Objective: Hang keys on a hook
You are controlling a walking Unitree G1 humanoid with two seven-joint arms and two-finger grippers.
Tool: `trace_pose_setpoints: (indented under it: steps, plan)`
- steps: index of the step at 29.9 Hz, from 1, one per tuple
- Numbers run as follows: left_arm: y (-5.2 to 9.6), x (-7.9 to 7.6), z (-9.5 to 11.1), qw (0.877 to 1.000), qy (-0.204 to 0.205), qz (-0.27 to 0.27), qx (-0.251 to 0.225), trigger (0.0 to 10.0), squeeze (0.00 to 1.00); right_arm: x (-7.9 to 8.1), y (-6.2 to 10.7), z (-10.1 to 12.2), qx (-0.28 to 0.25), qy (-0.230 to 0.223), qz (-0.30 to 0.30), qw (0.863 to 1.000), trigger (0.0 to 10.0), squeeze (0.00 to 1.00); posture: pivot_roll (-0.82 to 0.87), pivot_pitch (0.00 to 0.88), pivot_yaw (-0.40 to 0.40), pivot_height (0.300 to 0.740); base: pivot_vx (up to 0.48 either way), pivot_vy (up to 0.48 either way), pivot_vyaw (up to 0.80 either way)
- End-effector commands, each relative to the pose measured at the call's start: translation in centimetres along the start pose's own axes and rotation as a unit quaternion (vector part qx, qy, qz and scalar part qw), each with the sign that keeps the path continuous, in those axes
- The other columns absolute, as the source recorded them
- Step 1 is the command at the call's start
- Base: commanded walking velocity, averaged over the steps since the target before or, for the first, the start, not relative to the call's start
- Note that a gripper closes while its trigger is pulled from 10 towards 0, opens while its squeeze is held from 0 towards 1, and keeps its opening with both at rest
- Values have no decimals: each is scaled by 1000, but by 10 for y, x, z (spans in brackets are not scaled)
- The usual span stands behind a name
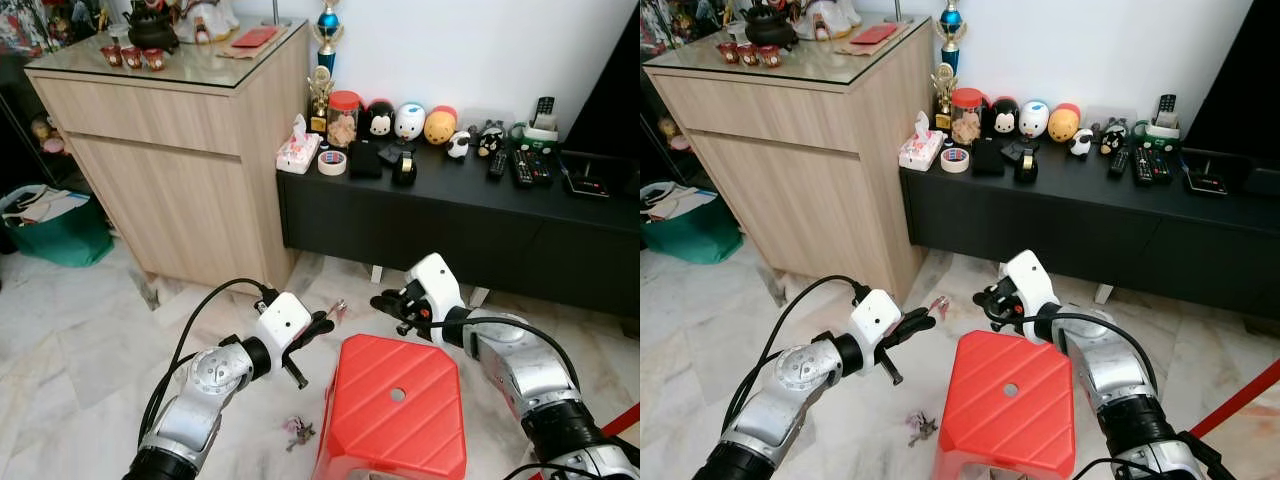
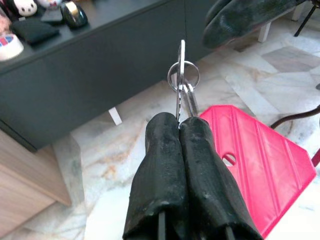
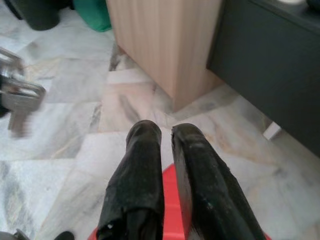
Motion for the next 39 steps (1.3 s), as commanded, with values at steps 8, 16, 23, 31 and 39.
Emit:
trace_pose_setpoints:
  steps: [8, 16, 23, 31, 39]
  plan:
    - [17, 28, -32, 989, 102, 103, 18, 10000, 0, -17, 5, -86, 70, -116, -121, 983, 10000, 0, -24, 0, -24, 734, 0, 0, 0]
    - [50, 42, -112, 946, 195, 235, 108, 10000, 0, 15, 20, -170, 125, -225, -196, 946, 10000, 0, -34, 0, 0, 734, 0, 0, 0]
    - [83, 38, -165, 898, 248, 313, 184, 10000, 0, 23, 38, -204, 146, -281, -263, 912, 10000, 0, -44, 0, 14, 734, 0, 0, 0]
    - [119, 11, -209, 859, 267, 346, 267, 10000, 0, 27, 63, -234, 183, -290, -299, 891, 10000, 0, -66, 0, 32, 734, 0, 0, 0]
    - [130, -10, -226, 841, 285, 347, 301, 10000, 0, 34, 68, -246, 230, -277, -310, 880, 10000, 0, -97, 0, 56, 734, 0, 0, 0]
Point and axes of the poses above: a point about 5 cm out from each wrist's last joint towards the gripper, its own y axis pointing back from the gripper into the wrist, its own z axis along the axis of the wrist's last joint, x = y × z, the point moved 5 cm from there along -y, pointing out of the wrist towards the gripper, and after that the axes turned 2 degrees about y, right-handed, at the moved point
